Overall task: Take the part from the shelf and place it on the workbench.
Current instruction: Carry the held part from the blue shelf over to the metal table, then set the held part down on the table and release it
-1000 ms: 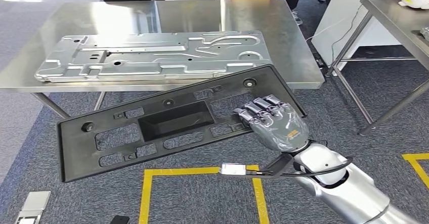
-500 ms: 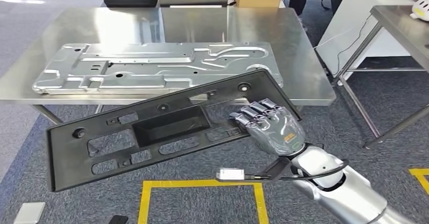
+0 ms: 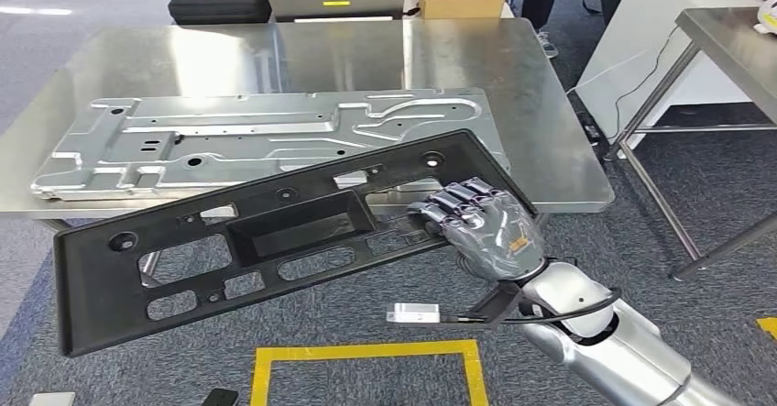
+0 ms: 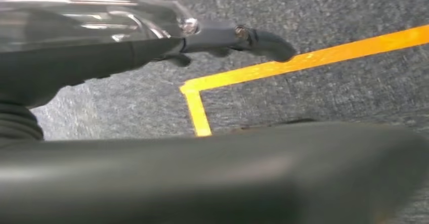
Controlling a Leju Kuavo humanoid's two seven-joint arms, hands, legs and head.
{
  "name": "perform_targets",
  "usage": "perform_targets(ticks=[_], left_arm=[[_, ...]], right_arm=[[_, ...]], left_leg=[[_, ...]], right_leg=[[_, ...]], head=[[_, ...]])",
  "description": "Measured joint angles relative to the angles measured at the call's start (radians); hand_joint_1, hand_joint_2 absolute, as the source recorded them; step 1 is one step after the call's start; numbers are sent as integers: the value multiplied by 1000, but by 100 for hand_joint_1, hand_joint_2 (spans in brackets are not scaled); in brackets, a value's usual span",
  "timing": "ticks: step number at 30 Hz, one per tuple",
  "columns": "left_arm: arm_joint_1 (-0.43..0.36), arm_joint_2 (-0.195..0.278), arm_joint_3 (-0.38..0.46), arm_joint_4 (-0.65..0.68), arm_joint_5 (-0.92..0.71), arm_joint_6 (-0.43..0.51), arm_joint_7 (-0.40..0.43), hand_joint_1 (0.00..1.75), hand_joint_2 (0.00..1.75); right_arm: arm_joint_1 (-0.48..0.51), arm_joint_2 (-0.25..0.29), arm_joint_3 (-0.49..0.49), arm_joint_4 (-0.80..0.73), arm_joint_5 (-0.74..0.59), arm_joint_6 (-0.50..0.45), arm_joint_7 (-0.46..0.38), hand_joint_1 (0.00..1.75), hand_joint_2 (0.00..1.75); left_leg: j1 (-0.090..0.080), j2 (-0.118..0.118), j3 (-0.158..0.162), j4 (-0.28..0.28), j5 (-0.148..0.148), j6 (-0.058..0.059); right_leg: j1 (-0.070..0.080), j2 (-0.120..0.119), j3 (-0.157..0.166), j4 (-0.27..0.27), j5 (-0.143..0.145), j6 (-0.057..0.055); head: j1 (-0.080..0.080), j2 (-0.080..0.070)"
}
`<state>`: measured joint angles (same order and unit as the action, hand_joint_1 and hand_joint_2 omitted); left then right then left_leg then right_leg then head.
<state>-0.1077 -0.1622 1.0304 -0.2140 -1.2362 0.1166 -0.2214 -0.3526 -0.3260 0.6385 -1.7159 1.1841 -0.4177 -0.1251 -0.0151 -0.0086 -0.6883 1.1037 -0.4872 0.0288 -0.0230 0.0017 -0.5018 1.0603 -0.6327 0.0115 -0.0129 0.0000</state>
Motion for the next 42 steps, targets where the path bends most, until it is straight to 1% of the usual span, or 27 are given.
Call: perform_targets(ticks=[2,4,6,8,9,10,13,14,15,17,19,20,23,24,25,26,28,29,30,32,35,36,38,39,40,41,42], left_arm=[[1,0,0,0,1,0,-1,0,175],[0,1,0,0,2,0,-3,0,175],[-2,0,0,0,1,0,-3,0,175],[-2,-1,0,0,1,0,-3,0,175],[-2,-2,0,0,1,0,-2,0,175],[-1,-2,0,0,1,0,-2,0,175],[-2,-2,0,0,0,0,-1,0,175],[-3,-2,0,0,0,0,-1,0,175],[-4,-2,0,0,0,0,0,0,175],[-6,-2,0,0,-1,0,1,0,175],[-9,-2,0,0,-1,1,1,0,175],[-11,-2,-1,0,-1,1,1,0,175],[-13,-2,-1,0,-1,1,0,0,175],[-12,-2,-1,0,-1,1,0,0,175],[-11,-2,-1,0,-1,1,0,0,175],[-10,-2,-1,0,-1,2,0,0,175],[-10,-2,-1,0,-1,4,0,0,175],[-10,-1,-1,0,-1,5,0,0,175],[-10,-1,-1,0,-1,6,0,0,175],[-8,-1,-1,0,-1,8,0,0,175],[-9,-1,-1,0,-1,8,0,0,175],[-11,-1,-2,0,-1,8,0,0,175],[-13,-2,-3,0,-1,8,0,0,175],[-13,-3,-4,0,-1,8,0,0,175],[-12,-4,-5,0,-1,9,0,0,175],[-12,-4,-6,0,-1,8,-1,0,175],[-12,-5,-6,0,-1,8,-2,0,175]], right_arm=[[-7,-8,2,2,-5,37,-1,175,175],[-16,-18,2,2,-14,54,-1,175,175],[-27,-24,2,2,-21,57,-1,175,175],[-31,-27,2,2,-23,57,-1,175,175],[-30,-29,2,2,-23,57,-1,175,175],[-30,-31,2,2,-23,56,-2,175,175],[-30,-35,3,3,-23,55,-2,175,175],[-29,-36,4,4,-22,55,-2,175,175],[-28,-37,5,5,-20,54,-2,175,175],[-29,-38,6,6,-15,53,-2,175,175],[-31,-38,6,5,-11,52,-1,175,175],[-34,-38,6,4,-9,51,-1,175,175],[-36,-38,8,3,-2,51,0,175,175],[-35,-38,8,3,0,51,0,175,175],[-35,-38,9,3,0,51,0,175,175],[-35,-38,9,3,0,51,0,175,175],[-36,-38,10,3,2,51,1,175,175],[-36,-38,10,4,2,51,1,175,175],[-36,-38,10,4,3,50,2,175,175],[-34,-38,11,4,4,49,3,175,175],[-37,-40,11,3,6,49,7,175,175],[-39,-40,11,3,6,49,8,175,175],[-41,-41,11,4,7,49,10,175,175],[-40,-42,12,5,8,50,10,175,175],[-39,-42,12,6,9,51,10,175,175],[-38,-43,13,6,11,53,10,175,175],[-38,-43,14,6,12,55,10,175,175]], left_leg=[[-3,-2,16,-20,-6,8],[4,-3,46,-41,-12,17],[10,-3,73,-54,-22,25],[13,-3,92,-56,-39,27],[14,-4,103,-55,-49,26],[16,-5,116,-55,-60,22],[21,-7,161,-55,-95,7],[21,-7,169,-54,-105,0],[20,-7,174,-55,-113,-6],[19,-6,179,-54,-120,-16],[20,-4,169,-23,-120,-23],[21,-3,146,17,-127,-28],[25,-1,34,182,-186,-44],[25,-1,4,211,-194,-46],[25,-1,-13,211,-180,-45],[24,-1,-13,177,-142,-41],[19,0,9,68,-45,-25],[14,1,18,25,-17,-15],[9,2,22,-1,-5,-7],[2,2,25,-20,-9,2],[12,3,45,-48,-5,6],[15,3,52,-54,-6,8],[15,4,59,-56,-11,13],[15,3,62,-56,-13,14],[16,3,65,-55,-16,14],[18,2,69,-54,-20,13],[20,1,72,-49,-26,10]], right_leg=[[-1,1,11,-3,4,17],[1,1,8,28,7,29],[2,1,-42,117,-19,33],[1,1,-121,214,-63,38],[0,0,-149,234,-71,40],[-1,0,-164,224,-59,42],[-2,-1,-154,76,74,48],[1,-2,-151,40,104,43],[3,-3,-151,24,117,34],[6,-3,-149,23,113,13],[1,-3,-137,18,108,3],[-2,-4,-129,15,105,-2],[-3,-6,-110,13,88,-10],[-2,-5,-102,13,81,-10],[-2,-4,-93,13,74,-10],[-1,-4,-82,12,66,-10],[0,-4,-62,10,52,-9],[-1,-4,-56,8,48,-6],[-2,-4,-55,6,44,-2],[-3,-3,-54,-1,41,9],[-2,-4,-55,15,18,22],[-1,-3,-74,53,-2,24],[-1,-3,-136,165,-45,29],[-1,-3,-165,209,-52,31],[-2,-3,-180,225,-42,34],[-5,-3,-178,204,-14,41],[-9,-4,-160,152,27,52]], head=[[0,0],[1,0],[2,0],[2,0],[2,0],[2,0],[2,0],[2,0],[3,0],[3,0],[1,0],[1,0],[0,0],[0,0],[0,0],[0,0],[0,0],[0,0],[0,0],[-1,0],[0,0],[0,0],[0,0],[0,0],[0,0],[0,0],[0,0]])
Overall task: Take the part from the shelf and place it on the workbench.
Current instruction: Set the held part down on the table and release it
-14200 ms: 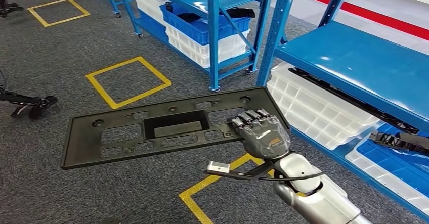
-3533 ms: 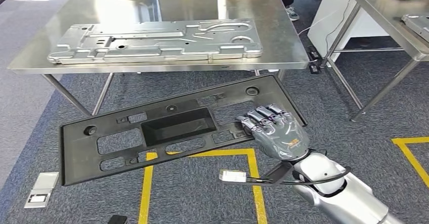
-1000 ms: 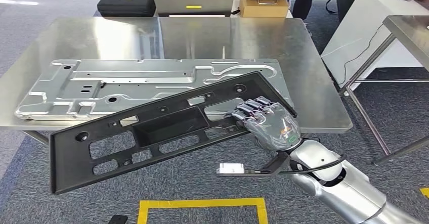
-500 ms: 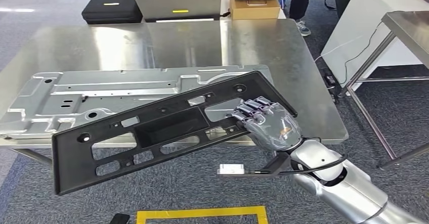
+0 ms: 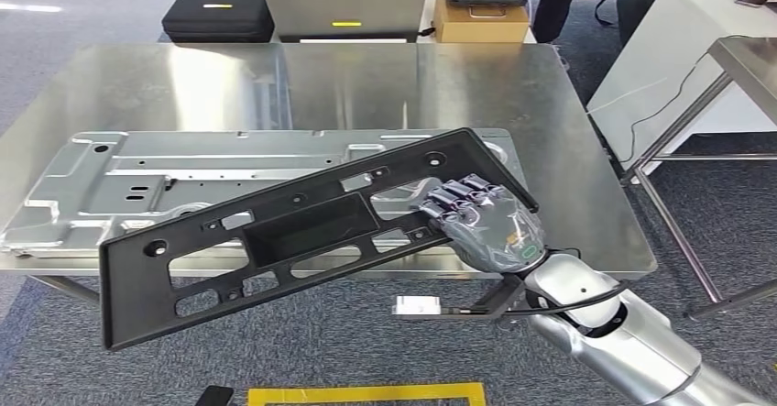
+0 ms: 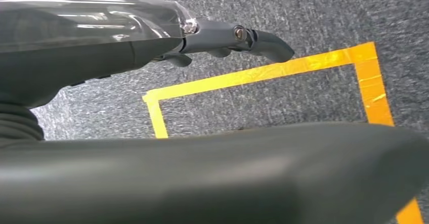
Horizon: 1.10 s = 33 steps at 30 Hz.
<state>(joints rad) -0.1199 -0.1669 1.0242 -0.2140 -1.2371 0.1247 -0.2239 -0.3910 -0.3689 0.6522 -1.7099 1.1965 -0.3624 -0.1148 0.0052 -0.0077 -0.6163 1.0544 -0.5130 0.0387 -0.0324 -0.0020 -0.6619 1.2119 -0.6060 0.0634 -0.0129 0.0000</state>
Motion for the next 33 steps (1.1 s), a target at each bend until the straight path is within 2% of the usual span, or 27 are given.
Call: perform_targets(ticks=[1,2,3,4,5,6,9,14,18,20,26,33], left_arm=[[0,0,0,0,0,-1,-2,0,175],[-1,1,0,0,0,-1,-4,0,175],[-1,2,-1,0,0,-1,-4,0,175],[-1,3,-1,0,0,-1,-4,0,175],[-1,4,-2,0,0,-1,-3,0,175],[-1,3,-2,0,0,-1,-2,0,175],[-3,3,-7,0,-7,-5,2,0,175],[-13,-3,-21,0,-28,-22,10,0,175],[-28,-12,-41,0,-52,-45,8,0,175],[-32,-17,-53,0,-61,-49,2,0,175],[-44,-27,-98,0,-108,-62,-23,0,175],[-59,-37,-148,0,-144,-79,-22,0,175]], right_arm=[[-1,0,1,1,0,4,0,175,175],[-3,0,4,2,-1,8,0,175,175],[-3,0,7,4,-2,12,0,175,175],[-3,1,10,6,-3,15,-1,175,175],[-2,3,14,7,-3,16,-1,175,175],[-2,5,17,8,-3,17,-1,175,175],[-12,28,26,20,-12,20,5,175,175],[-49,115,46,92,-49,45,25,175,175],[-107,205,59,201,-62,65,51,175,175],[-138,245,64,258,-67,70,59,175,175],[-238,352,58,465,-85,70,83,175,175],[-356,460,28,779,-31,4,143,175,175]], left_leg=[[1,-2,1,6,-7,-5],[0,-3,0,16,-15,-9],[-4,-5,-2,24,-21,-12],[-8,-6,-3,28,-25,-13],[-10,-6,-3,29,-26,-11],[-11,-6,-1,26,-25,-11],[-10,-6,5,19,-23,-11],[-7,-6,6,15,-22,-14],[-5,-6,6,15,-22,-28],[-5,-6,6,14,-22,-30],[-6,-6,7,15,-22,-31],[-7,-6,7,16,-22,-31]], right_leg=[[-4,1,21,-53,29,14],[-8,2,40,-100,49,20],[-9,4,50,-125,54,12],[-9,5,52,-129,48,0],[-8,6,52,-132,48,-16],[-7,7,53,-131,46,-24],[-6,7,55,-131,45,-24],[-2,7,56,-131,43,-27],[0,7,56,-130,42,-29],[1,7,56,-130,42,-29],[-1,7,60,-133,43,-29],[-1,7,61,-135,45,-29]], head=[[0,0],[1,0],[2,0],[2,0],[2,0],[2,0],[1,0],[1,0],[1,0],[1,0],[1,0],[1,0]])
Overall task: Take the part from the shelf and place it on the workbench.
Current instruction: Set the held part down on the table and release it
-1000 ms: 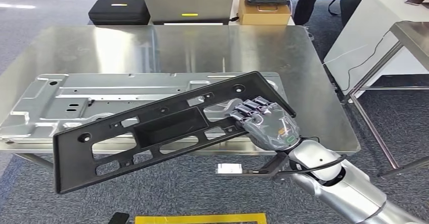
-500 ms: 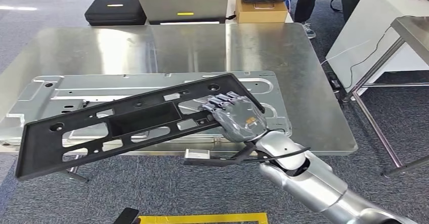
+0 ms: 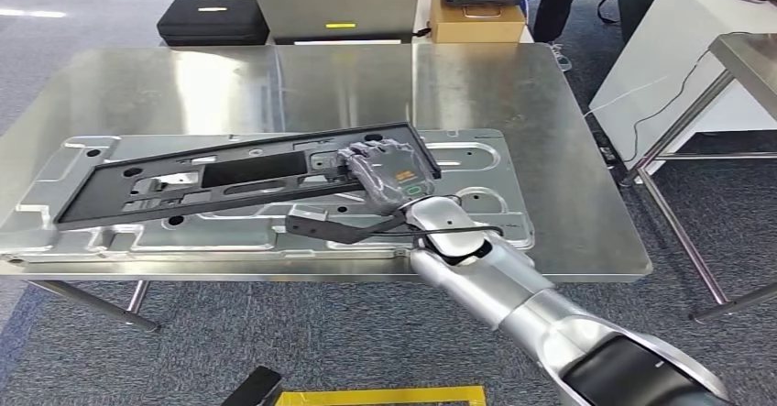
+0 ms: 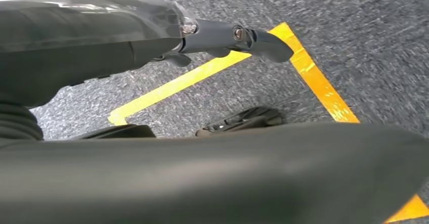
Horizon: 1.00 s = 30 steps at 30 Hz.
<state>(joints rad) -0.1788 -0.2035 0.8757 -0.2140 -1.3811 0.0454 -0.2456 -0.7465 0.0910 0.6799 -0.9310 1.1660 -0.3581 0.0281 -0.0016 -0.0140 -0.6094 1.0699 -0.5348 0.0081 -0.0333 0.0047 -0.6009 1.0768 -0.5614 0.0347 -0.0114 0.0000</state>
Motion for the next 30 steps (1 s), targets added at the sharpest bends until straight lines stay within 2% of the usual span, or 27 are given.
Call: perform_targets(ticks=[6,10,14,17,21,30], left_arm=[[-17,-11,-37,0,-18,-11,0,0,175],[-25,-17,-49,0,-16,-20,-6,0,175],[-28,-21,-52,0,-11,-23,-18,0,175],[-29,-23,-53,0,-10,-27,-18,0,175],[-28,-24,-58,0,-10,-12,-4,0,0],[-24,-25,-61,0,10,16,21,0,0]], right_arm=[[-77,61,-56,293,-22,-46,24,175,175],[-94,74,-93,420,-36,-47,37,175,175],[-105,76,-116,493,-32,-44,41,0,175],[-107,76,-122,524,-30,-44,39,0,175],[-106,77,-130,544,-22,-57,25,0,175],[-97,88,-136,534,4,-123,-47,0,175]], left_leg=[[0,0,0,0,0,0],[0,0,0,0,0,0],[0,0,0,0,0,0],[0,0,1,0,0,0],[0,0,2,0,0,0],[0,0,4,0,0,0]], right_leg=[[0,0,0,-1,0,0],[0,0,0,-1,0,0],[0,0,0,-1,0,0],[0,0,1,-1,0,0],[0,0,3,-1,0,0],[0,0,5,-1,0,0]], head=[[0,0],[0,0],[0,0],[0,0],[0,0],[0,0]])
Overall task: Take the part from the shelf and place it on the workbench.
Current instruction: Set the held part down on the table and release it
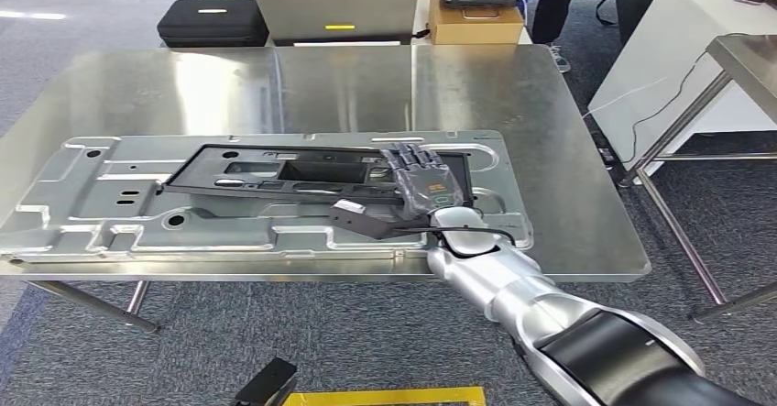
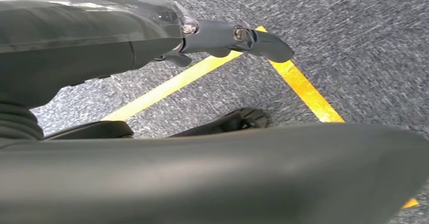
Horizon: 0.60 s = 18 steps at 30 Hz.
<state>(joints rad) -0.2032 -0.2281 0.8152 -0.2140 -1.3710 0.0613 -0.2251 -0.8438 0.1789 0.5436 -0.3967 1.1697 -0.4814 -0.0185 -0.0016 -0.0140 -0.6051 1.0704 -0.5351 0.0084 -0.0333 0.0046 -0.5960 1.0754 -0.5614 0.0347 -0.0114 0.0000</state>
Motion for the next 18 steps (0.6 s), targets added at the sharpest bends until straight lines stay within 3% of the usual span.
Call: perform_targets(ticks=[6,13,18], left_arm=[[7,1,0,0,20,5,0,0,0],[17,3,2,0,46,11,-8,0,0],[25,6,4,0,61,16,-17,0,0]], right_arm=[[72,18,4,-114,4,-11,-76,0,175],[206,11,59,-349,-133,124,-217,0,175],[273,-23,124,-522,-215,184,-245,0,175]], left_leg=[[1,0,0,0,0,0],[1,0,0,0,-1,-1],[0,0,0,0,-1,-1]], right_leg=[[0,0,0,0,0,0],[1,0,0,0,0,0],[0,0,0,-1,0,0]], head=[[0,0],[0,0],[0,0]])
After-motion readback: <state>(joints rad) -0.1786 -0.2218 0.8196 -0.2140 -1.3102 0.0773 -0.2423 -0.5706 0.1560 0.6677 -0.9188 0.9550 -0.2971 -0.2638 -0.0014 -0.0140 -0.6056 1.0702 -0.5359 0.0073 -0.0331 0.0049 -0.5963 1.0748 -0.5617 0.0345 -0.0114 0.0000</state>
